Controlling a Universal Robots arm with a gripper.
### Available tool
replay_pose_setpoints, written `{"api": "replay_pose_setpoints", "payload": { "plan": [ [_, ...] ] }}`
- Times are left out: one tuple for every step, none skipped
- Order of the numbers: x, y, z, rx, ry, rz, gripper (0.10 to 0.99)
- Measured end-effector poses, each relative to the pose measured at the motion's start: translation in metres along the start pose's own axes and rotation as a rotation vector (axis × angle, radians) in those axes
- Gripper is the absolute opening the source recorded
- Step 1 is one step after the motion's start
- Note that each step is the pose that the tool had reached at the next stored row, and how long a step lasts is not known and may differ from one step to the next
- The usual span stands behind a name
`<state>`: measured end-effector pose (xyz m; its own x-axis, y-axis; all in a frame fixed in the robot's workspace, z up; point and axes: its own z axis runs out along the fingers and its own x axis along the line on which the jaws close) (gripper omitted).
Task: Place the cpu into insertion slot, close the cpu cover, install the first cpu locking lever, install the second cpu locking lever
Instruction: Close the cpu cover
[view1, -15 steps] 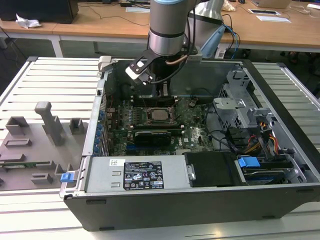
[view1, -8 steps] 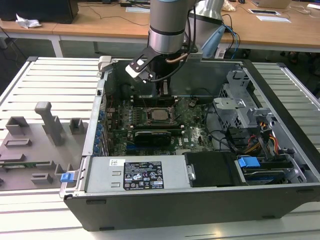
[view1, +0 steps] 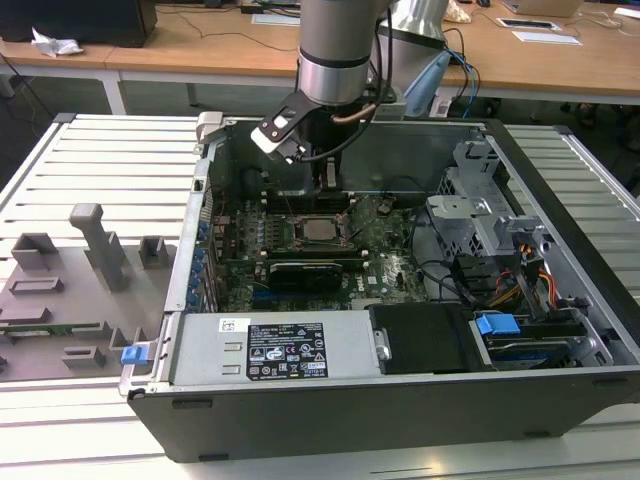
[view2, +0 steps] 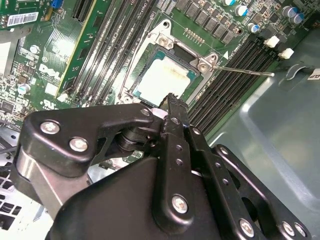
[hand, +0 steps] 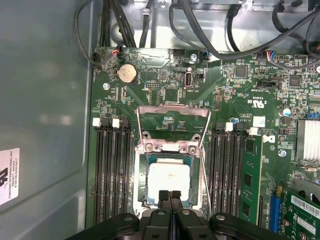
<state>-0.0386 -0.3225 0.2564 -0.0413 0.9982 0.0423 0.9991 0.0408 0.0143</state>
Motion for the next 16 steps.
{"api": "replay_pose_setpoints", "payload": {
  "plan": [
    [0.0001, 0.0000, -0.0005, 0.000, -0.0004, 0.000, 0.106],
    [0.0001, 0.0000, -0.0009, 0.000, -0.0007, 0.000, 0.106],
    [0.0001, 0.0000, -0.0011, 0.000, -0.0009, 0.000, 0.106],
    [0.0002, 0.0000, -0.0015, 0.000, -0.0012, 0.000, 0.106],
    [0.0002, 0.0000, -0.0018, 0.000, -0.0015, 0.000, 0.106],
    [0.0003, 0.0000, -0.0022, 0.000, -0.0020, 0.000, 0.106],
    [0.0005, 0.0000, -0.0027, 0.000, -0.0029, 0.000, 0.106],
    [0.0009, 0.0001, -0.0052, 0.000, -0.0056, 0.000, 0.106],
    [0.0014, 0.0001, -0.0074, 0.000, -0.0075, 0.000, 0.106],
    [0.0018, 0.0002, -0.0099, 0.000, -0.0089, 0.000, 0.106],
    [0.0021, 0.0002, -0.0110, 0.000, -0.0097, 0.000, 0.106],
    [0.0023, 0.0002, -0.0118, 0.000, -0.0103, 0.000, 0.106],
    [0.0024, 0.0002, -0.0124, 0.000, -0.0105, 0.000, 0.106],
    [0.0025, 0.0003, -0.0130, 0.000, -0.0107, 0.000, 0.106],
    [0.0026, 0.0003, -0.0137, 0.000, -0.0110, 0.000, 0.106],
    [0.0027, 0.0003, -0.0143, 0.000, -0.0112, 0.000, 0.106]
  ]
}}
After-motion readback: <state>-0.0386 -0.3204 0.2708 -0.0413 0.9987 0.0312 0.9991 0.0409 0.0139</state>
